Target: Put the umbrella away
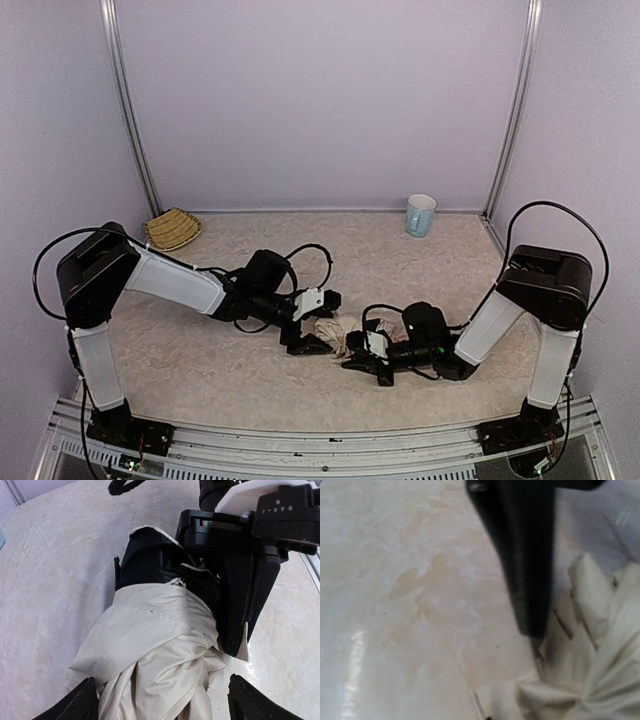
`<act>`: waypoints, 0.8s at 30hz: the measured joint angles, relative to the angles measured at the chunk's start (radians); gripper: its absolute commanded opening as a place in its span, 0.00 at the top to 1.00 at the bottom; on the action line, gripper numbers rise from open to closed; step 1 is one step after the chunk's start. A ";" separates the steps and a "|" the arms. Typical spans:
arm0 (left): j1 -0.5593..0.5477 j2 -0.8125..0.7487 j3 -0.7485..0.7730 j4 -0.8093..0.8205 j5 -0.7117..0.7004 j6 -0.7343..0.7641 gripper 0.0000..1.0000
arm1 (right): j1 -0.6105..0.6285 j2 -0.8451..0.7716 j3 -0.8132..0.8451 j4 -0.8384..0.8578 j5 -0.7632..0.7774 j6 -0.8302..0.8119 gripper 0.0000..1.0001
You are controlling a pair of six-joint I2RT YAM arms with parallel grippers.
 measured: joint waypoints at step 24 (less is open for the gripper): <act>-0.091 0.013 -0.052 0.136 -0.202 0.211 0.69 | -0.047 -0.065 -0.014 -0.055 -0.067 0.077 1.00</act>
